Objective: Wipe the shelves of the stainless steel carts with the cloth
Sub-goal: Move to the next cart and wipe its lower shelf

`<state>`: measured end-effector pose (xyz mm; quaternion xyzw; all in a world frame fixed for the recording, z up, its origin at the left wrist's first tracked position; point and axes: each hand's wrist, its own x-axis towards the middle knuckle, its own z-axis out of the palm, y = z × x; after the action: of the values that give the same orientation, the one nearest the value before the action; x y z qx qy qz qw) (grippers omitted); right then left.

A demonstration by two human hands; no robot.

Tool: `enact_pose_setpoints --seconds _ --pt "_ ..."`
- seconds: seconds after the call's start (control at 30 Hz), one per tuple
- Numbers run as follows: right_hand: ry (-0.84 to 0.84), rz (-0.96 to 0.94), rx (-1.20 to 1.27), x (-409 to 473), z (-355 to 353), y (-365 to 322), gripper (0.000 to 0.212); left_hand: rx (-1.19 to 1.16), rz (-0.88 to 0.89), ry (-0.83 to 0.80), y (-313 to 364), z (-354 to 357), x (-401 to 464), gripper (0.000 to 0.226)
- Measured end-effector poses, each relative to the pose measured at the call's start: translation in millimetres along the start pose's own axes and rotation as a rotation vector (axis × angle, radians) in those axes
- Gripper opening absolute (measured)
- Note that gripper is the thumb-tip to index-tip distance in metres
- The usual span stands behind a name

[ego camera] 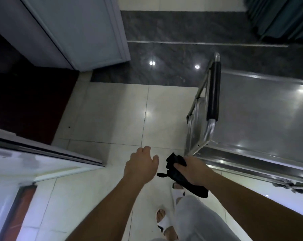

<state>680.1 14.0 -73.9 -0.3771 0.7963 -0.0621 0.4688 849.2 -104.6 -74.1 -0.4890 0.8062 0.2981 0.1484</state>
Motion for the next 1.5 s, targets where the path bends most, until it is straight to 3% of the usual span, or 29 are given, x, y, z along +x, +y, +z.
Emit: enact_pose_setpoints --seconds 0.23,0.47,0.67,0.93,1.2,1.5 --pt "0.058 -0.023 0.224 103.1 -58.8 -84.3 0.039 0.003 -0.050 0.074 -35.7 -93.5 78.4 0.056" --pt "0.050 -0.026 0.251 208.1 -160.0 -178.0 0.039 -0.015 -0.131 0.118 -35.4 -216.1 181.1 0.058" --pt "0.137 0.000 0.355 275.6 -246.0 -230.8 0.036 0.016 -0.066 0.139 -14.5 -297.4 290.9 0.060" --pt "0.336 0.085 0.536 376.5 -353.7 -280.4 0.030 0.078 0.170 0.138 10.0 -404.8 468.9 0.058" --pt "0.553 0.205 0.752 424.3 -446.4 -305.9 0.030 0.273 0.421 0.031 83.0 -498.4 614.8 0.056" --pt "0.642 0.256 0.596 496.7 -568.3 -235.1 0.027 0.393 0.634 -0.044 239.9 -511.9 755.1 0.053"
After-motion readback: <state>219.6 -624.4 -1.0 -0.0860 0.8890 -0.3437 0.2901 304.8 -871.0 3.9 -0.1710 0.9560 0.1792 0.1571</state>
